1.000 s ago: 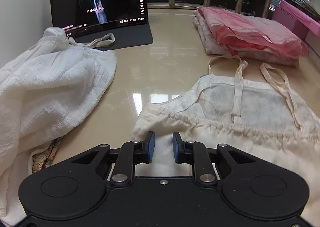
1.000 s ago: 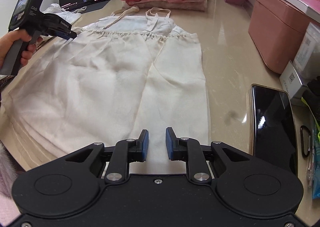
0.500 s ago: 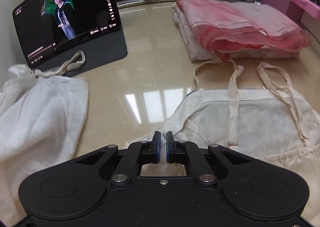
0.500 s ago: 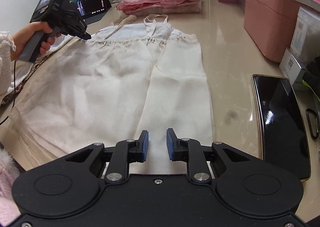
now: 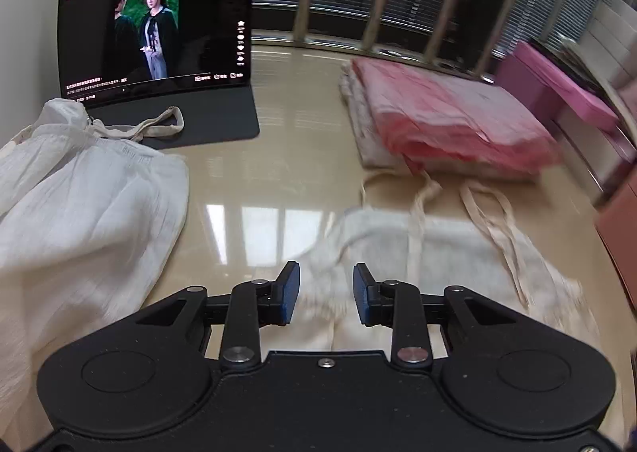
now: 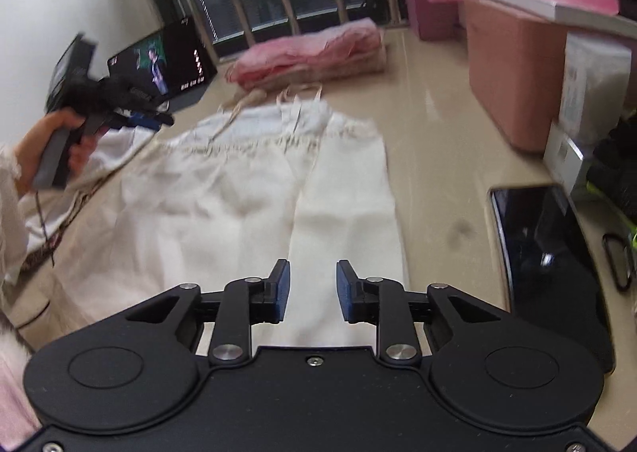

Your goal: Fold clothes

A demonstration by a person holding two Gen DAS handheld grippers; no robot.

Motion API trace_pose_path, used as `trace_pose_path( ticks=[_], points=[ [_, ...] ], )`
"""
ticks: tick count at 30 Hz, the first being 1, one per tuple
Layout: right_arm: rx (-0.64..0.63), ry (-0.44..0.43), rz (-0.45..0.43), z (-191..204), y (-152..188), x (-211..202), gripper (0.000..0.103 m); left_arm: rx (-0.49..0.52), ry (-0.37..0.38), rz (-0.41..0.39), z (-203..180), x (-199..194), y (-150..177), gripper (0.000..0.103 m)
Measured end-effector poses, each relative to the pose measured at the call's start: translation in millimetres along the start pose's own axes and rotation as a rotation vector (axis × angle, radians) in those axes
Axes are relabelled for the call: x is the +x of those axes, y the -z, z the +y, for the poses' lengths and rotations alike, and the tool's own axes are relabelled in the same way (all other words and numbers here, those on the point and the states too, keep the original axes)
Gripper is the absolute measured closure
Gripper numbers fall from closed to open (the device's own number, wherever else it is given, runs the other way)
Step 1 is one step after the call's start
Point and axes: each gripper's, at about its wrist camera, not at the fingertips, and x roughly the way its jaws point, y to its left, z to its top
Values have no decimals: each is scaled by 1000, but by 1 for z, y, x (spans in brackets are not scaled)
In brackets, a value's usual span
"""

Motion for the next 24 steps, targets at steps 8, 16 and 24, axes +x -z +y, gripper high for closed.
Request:
trace_pose_path(
  ticks=[8, 16, 24],
  points=[
    [-5, 29, 54, 3, -66, 68, 74, 163, -52, 92, 5, -14, 68, 79],
    [-52, 198, 156, 4, -75, 120, 80, 73, -84, 63, 17, -8, 72, 79],
    [-65, 152, 101, 12, -83, 103, 73, 13, -81, 30, 19, -23, 74, 69]
  ],
)
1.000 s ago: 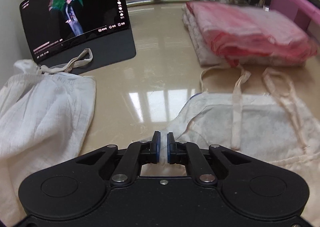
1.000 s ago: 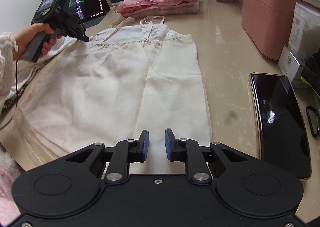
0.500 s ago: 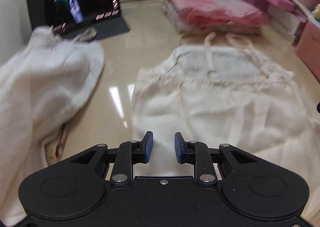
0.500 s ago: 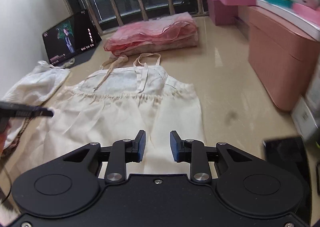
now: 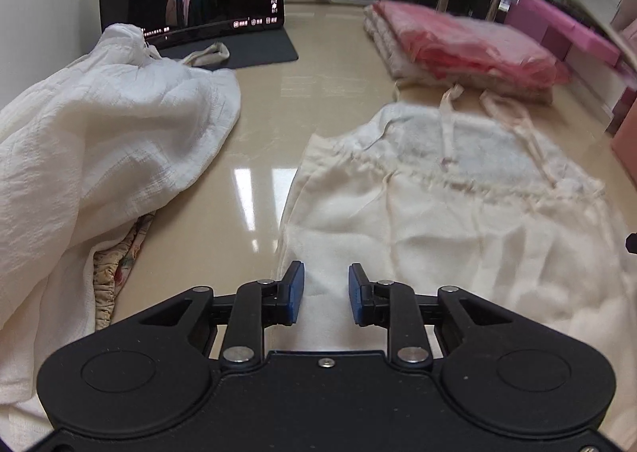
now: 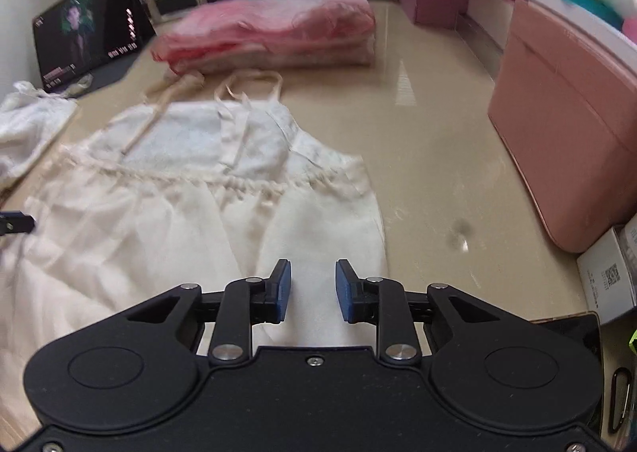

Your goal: Fold clothes

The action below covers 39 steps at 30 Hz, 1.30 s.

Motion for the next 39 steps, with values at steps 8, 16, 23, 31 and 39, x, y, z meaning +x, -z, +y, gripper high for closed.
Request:
trace_pose_path(
  ticks=[8, 16, 23, 31, 39],
  points=[
    [-79, -90, -185, 40, 7, -107, 0, -10, 67, -195, -3, -93, 8, 0],
    [-60, -147, -150, 79, 65, -174, 0, -24, 134, -197, -24, -159, 71, 0],
    [33, -132, -84, 97, 113, -191, 0, -41, 123, -114, -41, -178, 119, 0],
    [-2, -49, -69, 117, 135, -186, 0, -50, 45, -90, -43, -176, 130, 0],
    [20, -33, -67, 115, 137, -185, 1, -44, 18, -93, -41, -178, 132, 0]
  ],
)
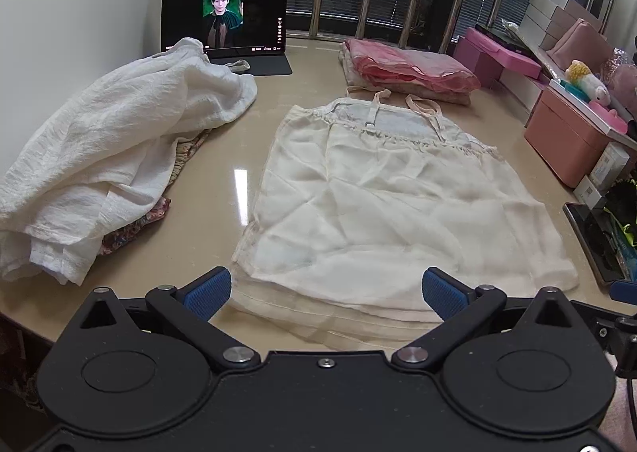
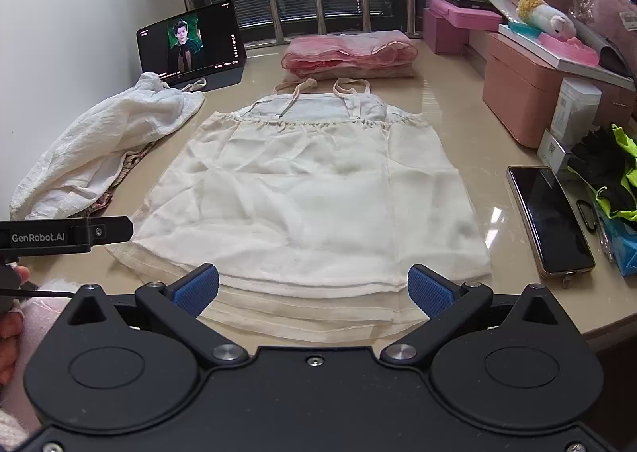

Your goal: Fold clothes

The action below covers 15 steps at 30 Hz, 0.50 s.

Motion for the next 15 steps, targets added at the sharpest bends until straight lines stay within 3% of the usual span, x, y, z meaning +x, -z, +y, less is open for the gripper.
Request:
trace_pose_path(
  ticks=[15],
  points=[
    [39, -23, 26, -8, -3, 7, 2, -24, 6, 42, 1, 9, -5, 0]
  ],
)
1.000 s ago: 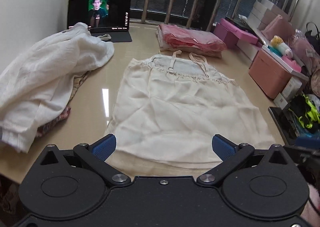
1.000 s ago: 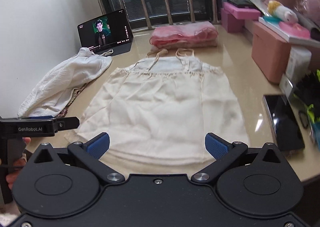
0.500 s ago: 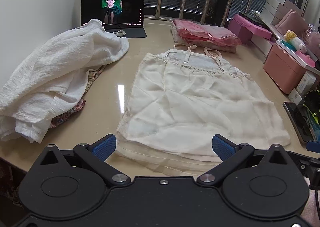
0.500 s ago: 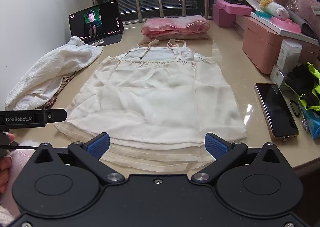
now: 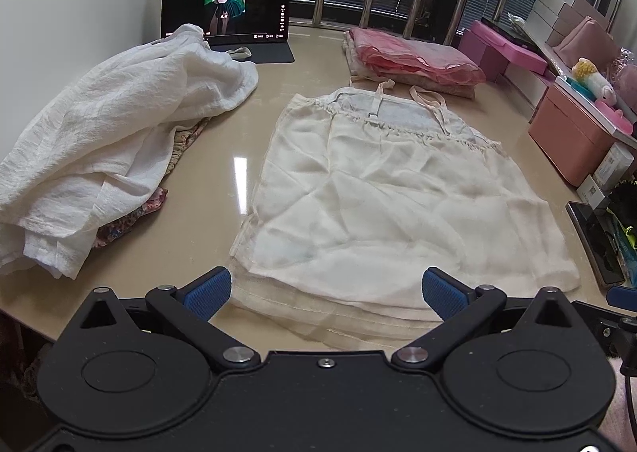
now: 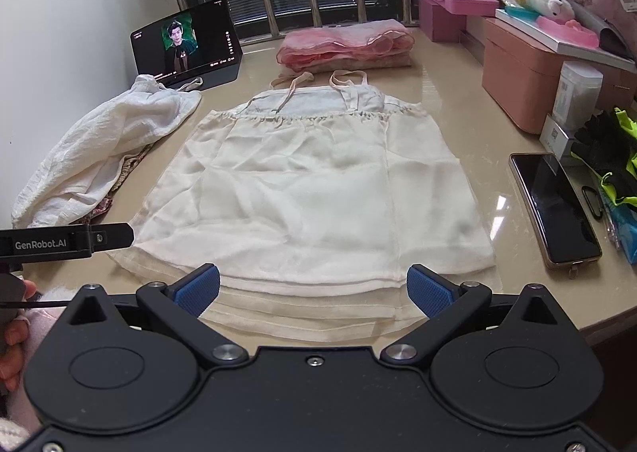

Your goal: Fold clothes

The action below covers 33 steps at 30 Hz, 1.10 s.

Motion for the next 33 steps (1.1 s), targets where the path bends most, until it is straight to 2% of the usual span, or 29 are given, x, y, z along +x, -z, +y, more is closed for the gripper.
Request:
trace_pose_path(
  ticks=[6, 8, 11, 15, 18, 23, 26, 29, 33],
  points=[
    [18, -31, 7, -4, -5, 4, 2, 1, 24, 32, -2, 6, -3, 0],
    [30, -55, 12, -5, -8, 7, 2, -4, 57, 41, -2, 8, -5, 0],
    [42, -86, 24, -5, -14, 14, 2, -34, 56, 30, 0, 11, -9, 0],
    [65, -119, 31, -5, -24, 24, 1, -69, 93, 75, 3, 28, -18, 0],
    [88, -147, 37, -6, -31, 32, 1, -97, 95, 52, 6, 33, -23, 0],
    [128, -228, 40, -5, -50, 52, 0, -86, 87, -9, 1, 44, -37, 0],
    [96, -245, -14, 0, -67, 61, 0, -69, 87, -19, -3, 57, -47, 0],
    [53, -210, -92, 3, -83, 68, 0, -80, 100, -17, 1, 69, -55, 0],
    [54, -191, -121, -2, -99, 83, 0, -71, 67, -44, 7, 81, -67, 0]
  ],
)
